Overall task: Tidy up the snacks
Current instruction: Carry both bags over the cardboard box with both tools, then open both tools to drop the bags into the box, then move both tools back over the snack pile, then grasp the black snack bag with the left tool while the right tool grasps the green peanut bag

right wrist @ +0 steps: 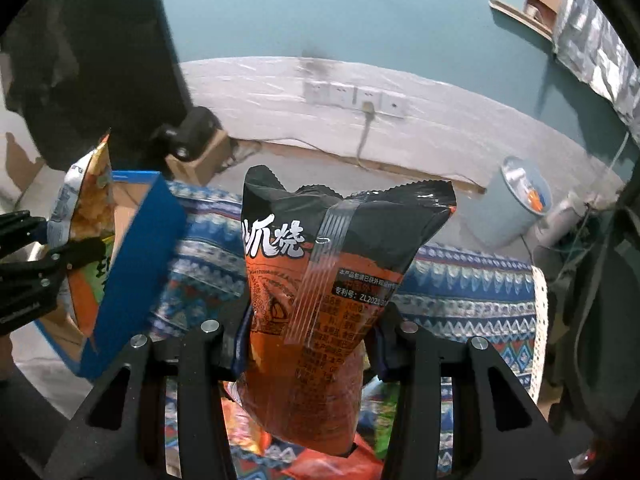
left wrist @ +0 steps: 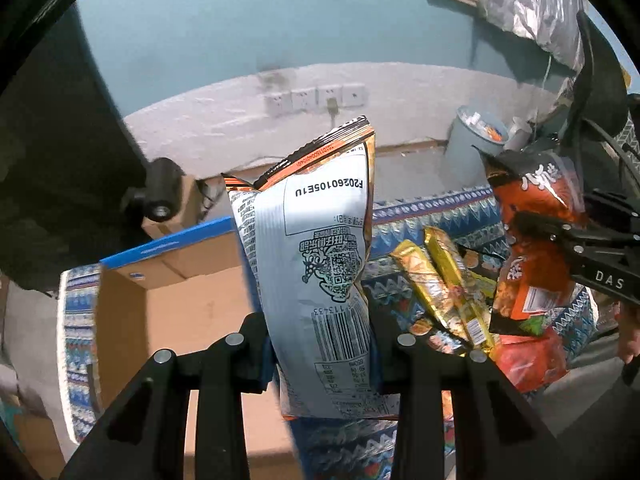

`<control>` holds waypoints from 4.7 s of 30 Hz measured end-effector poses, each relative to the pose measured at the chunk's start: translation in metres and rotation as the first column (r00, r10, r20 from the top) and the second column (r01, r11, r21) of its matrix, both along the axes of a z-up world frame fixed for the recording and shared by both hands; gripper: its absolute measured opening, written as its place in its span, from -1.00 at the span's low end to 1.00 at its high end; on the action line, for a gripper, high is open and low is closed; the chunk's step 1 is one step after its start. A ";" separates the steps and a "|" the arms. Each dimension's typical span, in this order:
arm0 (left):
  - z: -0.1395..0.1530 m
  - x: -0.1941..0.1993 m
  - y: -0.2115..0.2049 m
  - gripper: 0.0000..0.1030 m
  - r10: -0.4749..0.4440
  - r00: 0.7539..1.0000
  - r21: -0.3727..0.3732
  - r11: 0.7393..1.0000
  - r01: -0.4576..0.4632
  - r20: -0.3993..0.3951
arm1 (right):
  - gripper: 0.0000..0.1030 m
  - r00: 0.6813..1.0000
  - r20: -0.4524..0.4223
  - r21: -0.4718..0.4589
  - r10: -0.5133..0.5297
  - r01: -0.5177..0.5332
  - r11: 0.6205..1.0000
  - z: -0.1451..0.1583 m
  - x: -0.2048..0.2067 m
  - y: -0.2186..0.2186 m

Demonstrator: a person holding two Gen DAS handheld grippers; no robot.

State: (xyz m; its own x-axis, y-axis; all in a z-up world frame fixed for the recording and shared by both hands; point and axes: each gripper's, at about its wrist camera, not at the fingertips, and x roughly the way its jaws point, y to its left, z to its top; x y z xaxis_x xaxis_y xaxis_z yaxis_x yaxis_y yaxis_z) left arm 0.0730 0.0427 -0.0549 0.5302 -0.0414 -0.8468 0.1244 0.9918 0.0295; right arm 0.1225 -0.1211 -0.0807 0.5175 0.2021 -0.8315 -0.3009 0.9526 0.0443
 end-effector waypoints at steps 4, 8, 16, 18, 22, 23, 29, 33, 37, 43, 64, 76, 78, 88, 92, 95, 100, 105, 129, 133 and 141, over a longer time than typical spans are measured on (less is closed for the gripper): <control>0.010 -0.020 0.022 -0.30 0.024 0.999 0.010 1.000 -0.024 0.033 | -0.13 0.999 0.006 0.026 0.045 -0.045 0.999 0.009 -0.006 0.024; 0.015 -0.036 0.046 -0.31 0.049 0.998 0.011 0.999 -0.050 0.040 | -0.13 0.996 0.008 0.055 0.092 -0.092 0.994 0.019 -0.009 0.050; 0.017 -0.053 0.087 -0.30 0.113 0.992 0.019 0.993 -0.114 0.058 | -0.13 0.984 0.006 0.074 0.179 -0.179 0.981 0.028 -0.010 0.107; 0.015 -0.055 0.096 -0.30 0.126 0.991 0.010 0.992 -0.127 0.052 | -0.13 0.979 0.000 0.083 0.202 -0.201 0.976 0.029 -0.010 0.123; 0.010 -0.060 0.115 -0.30 0.157 0.986 0.023 0.987 -0.159 0.054 | -0.13 0.971 -0.008 0.089 0.241 -0.239 0.967 0.030 -0.009 0.152; 0.008 -0.062 0.120 -0.30 0.165 0.984 0.031 0.985 -0.167 0.059 | -0.13 0.968 -0.010 0.087 0.252 -0.250 0.964 0.030 -0.009 0.160; -0.010 -0.066 0.151 -0.30 0.226 0.974 0.009 0.974 -0.226 0.018 | -0.13 0.950 -0.043 0.086 0.309 -0.305 0.948 0.022 -0.008 0.204; -0.019 -0.072 0.171 -0.30 0.267 0.964 0.039 0.963 -0.267 0.016 | -0.13 0.939 -0.077 0.078 0.335 -0.330 0.941 0.011 -0.008 0.229; -0.029 -0.074 0.187 -0.30 0.296 0.955 0.022 0.955 -0.295 -0.017 | -0.13 0.927 -0.114 0.066 0.359 -0.353 0.933 -0.002 -0.008 0.249; -0.041 -0.072 0.196 -0.29 0.321 0.945 0.014 0.947 -0.321 -0.058 | -0.08 0.911 -0.173 0.064 0.374 -0.369 0.927 -0.021 -0.005 0.267; -0.031 -0.059 0.158 0.51 0.285 0.958 0.016 0.959 -0.284 -0.042 | 0.54 0.964 -0.097 0.014 0.248 -0.247 0.969 0.005 0.001 0.202; -0.021 -0.045 0.099 0.51 0.186 0.982 0.024 0.982 -0.185 -0.040 | 0.54 0.985 -0.120 0.015 0.125 -0.124 0.992 0.008 -0.004 0.116; -0.020 -0.044 0.088 0.51 0.163 0.986 0.026 0.986 -0.163 -0.041 | 0.54 0.987 -0.123 0.015 0.107 -0.106 0.994 0.008 -0.006 0.101; -0.024 -0.034 0.025 0.51 0.035 0.996 0.007 0.999 -0.035 -0.086 | 0.54 0.994 -0.113 -0.005 0.013 -0.014 1.000 0.012 -0.018 0.034; -0.029 -0.030 -0.004 0.51 -0.015 0.990 -0.018 1.000 0.013 -0.137 | 0.60 0.995 -0.098 -0.021 -0.013 0.011 1.000 0.011 -0.026 0.011; -0.031 -0.029 -0.025 0.51 -0.043 0.988 -0.015 0.999 0.041 -0.151 | 0.60 0.994 -0.101 -0.027 -0.039 0.037 0.999 0.009 -0.031 -0.009; -0.036 -0.024 -0.054 0.51 -0.090 0.983 0.016 0.995 0.094 -0.158 | 0.60 0.990 -0.110 -0.029 -0.092 0.089 0.996 0.005 -0.038 -0.044; -0.045 -0.014 -0.074 0.51 -0.111 0.975 0.006 0.993 0.114 -0.193 | 0.60 0.981 -0.122 -0.033 -0.148 0.145 0.989 -0.001 -0.039 -0.078; -0.123 0.024 -0.101 0.67 -0.179 0.896 -0.012 0.982 0.191 -0.406 | 0.60 0.903 -0.300 -0.147 -0.307 0.275 0.950 -0.084 -0.029 -0.151; -0.146 0.029 -0.100 0.67 -0.141 0.879 -0.005 0.988 0.156 -0.455 | 0.60 0.890 -0.338 -0.161 -0.306 0.266 0.950 -0.102 -0.027 -0.154; -0.171 0.044 -0.098 0.68 -0.104 0.859 -0.033 0.994 0.101 -0.501 | 0.60 0.870 -0.388 -0.162 -0.304 0.261 0.952 -0.128 -0.021 -0.157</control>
